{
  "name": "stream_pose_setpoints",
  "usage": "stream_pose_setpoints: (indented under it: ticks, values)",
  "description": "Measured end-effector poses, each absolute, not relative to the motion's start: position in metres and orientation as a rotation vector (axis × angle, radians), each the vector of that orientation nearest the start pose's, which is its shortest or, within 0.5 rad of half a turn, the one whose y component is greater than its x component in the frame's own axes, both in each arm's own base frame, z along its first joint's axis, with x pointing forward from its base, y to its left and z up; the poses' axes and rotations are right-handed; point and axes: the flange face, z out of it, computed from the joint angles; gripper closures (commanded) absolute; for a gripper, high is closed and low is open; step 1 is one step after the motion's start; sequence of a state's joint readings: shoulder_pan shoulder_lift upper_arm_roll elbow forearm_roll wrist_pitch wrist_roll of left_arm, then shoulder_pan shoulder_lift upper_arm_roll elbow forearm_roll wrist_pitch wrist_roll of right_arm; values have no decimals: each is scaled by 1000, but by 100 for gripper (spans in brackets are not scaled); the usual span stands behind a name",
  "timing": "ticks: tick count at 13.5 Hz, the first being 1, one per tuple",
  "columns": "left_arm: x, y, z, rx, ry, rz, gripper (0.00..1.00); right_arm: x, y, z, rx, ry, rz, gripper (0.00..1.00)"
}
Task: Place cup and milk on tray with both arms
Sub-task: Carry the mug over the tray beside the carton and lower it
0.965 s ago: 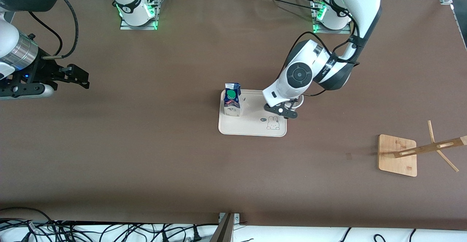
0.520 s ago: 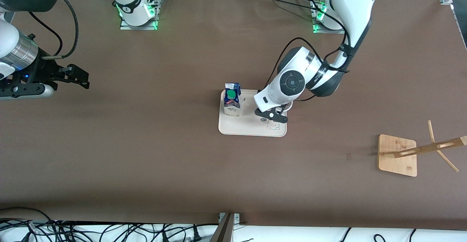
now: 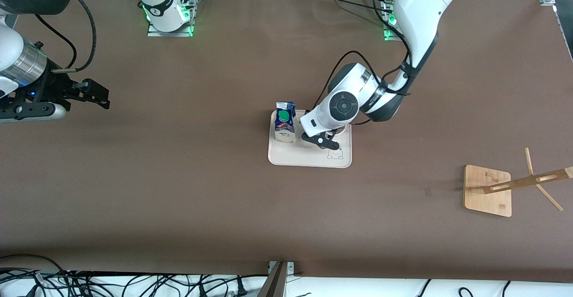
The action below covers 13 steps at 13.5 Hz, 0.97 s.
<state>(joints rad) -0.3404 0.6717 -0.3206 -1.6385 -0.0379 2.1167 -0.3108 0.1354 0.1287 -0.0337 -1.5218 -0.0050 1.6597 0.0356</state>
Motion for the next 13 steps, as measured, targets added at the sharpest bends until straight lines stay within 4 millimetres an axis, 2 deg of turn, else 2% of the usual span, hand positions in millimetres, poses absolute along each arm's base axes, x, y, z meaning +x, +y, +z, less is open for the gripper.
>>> stream_pose_setpoints:
  ticks: [5,6,7,11,13]
  values:
    - [547,-385,221,-3206,428,415,100,598,60,581,-3163,-108,-17,0]
    - [549,-383,221,-3205,421,411,76,598,60,581,-3164,-108,-17,0]
    - [551,-381,221,-3205,413,404,1,598,60,581,-3164,-108,-17,0]
    - [558,-373,221,-3207,389,381,0,598,60,581,-3165,-108,-17,0]
    - [567,-370,230,-3217,373,342,0,598,60,581,-3165,-108,-17,0]
